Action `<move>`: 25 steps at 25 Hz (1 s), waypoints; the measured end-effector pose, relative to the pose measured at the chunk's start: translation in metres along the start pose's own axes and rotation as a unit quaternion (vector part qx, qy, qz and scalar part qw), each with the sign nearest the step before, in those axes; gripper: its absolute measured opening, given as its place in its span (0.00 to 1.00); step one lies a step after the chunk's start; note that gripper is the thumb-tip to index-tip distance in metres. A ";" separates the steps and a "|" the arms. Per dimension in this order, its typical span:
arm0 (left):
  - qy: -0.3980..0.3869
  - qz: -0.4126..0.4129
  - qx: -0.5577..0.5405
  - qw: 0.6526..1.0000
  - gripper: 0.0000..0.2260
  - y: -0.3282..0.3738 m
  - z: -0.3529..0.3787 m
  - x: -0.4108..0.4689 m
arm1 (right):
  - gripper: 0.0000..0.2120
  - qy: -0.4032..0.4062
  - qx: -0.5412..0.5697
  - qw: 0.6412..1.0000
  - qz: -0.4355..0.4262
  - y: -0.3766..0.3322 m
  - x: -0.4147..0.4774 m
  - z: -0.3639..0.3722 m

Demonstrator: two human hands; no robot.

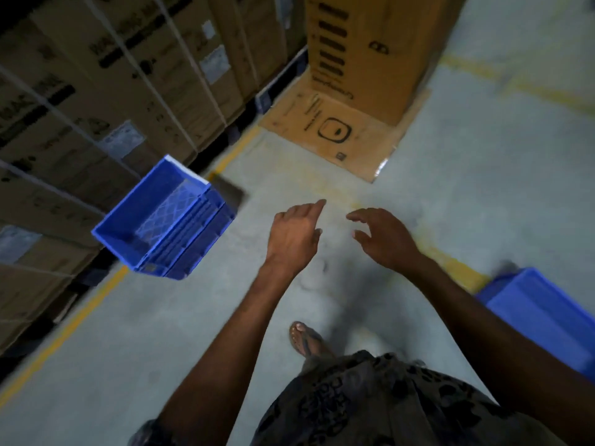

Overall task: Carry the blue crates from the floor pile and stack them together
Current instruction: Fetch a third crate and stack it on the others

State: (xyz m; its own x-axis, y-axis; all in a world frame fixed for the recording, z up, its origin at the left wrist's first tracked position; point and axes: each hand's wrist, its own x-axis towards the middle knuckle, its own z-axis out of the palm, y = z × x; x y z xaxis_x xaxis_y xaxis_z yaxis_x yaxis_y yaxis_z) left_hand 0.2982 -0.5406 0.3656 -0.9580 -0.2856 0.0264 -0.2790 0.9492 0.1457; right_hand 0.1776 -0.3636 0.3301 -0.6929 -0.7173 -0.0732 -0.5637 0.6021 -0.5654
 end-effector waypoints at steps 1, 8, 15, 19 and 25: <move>-0.006 0.035 0.004 0.999 0.28 0.032 0.005 0.007 | 0.17 0.032 -0.002 0.999 0.027 0.025 -0.023 -0.013; -0.073 0.208 -0.039 0.975 0.25 0.291 0.061 0.018 | 0.21 0.166 0.002 0.962 0.217 0.209 -0.232 -0.108; -0.179 0.341 -0.105 0.917 0.23 0.500 0.127 0.025 | 0.20 0.170 0.065 0.887 0.423 0.349 -0.392 -0.150; -0.252 0.382 -0.102 0.883 0.22 0.567 0.201 0.041 | 0.19 0.147 0.096 0.845 0.505 0.424 -0.445 -0.122; -0.367 0.379 -0.065 0.847 0.21 0.625 0.354 0.070 | 0.18 0.106 0.100 0.816 0.560 0.558 -0.456 -0.058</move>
State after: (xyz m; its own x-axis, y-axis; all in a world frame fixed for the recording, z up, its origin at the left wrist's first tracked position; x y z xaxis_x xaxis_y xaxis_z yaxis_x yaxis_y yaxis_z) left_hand 0.0331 0.0799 0.1080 -0.6551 0.6039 -0.4541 0.3985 0.7868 0.4713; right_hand 0.1530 0.3196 0.0953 -0.7977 0.3320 -0.5035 0.5450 0.7543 -0.3661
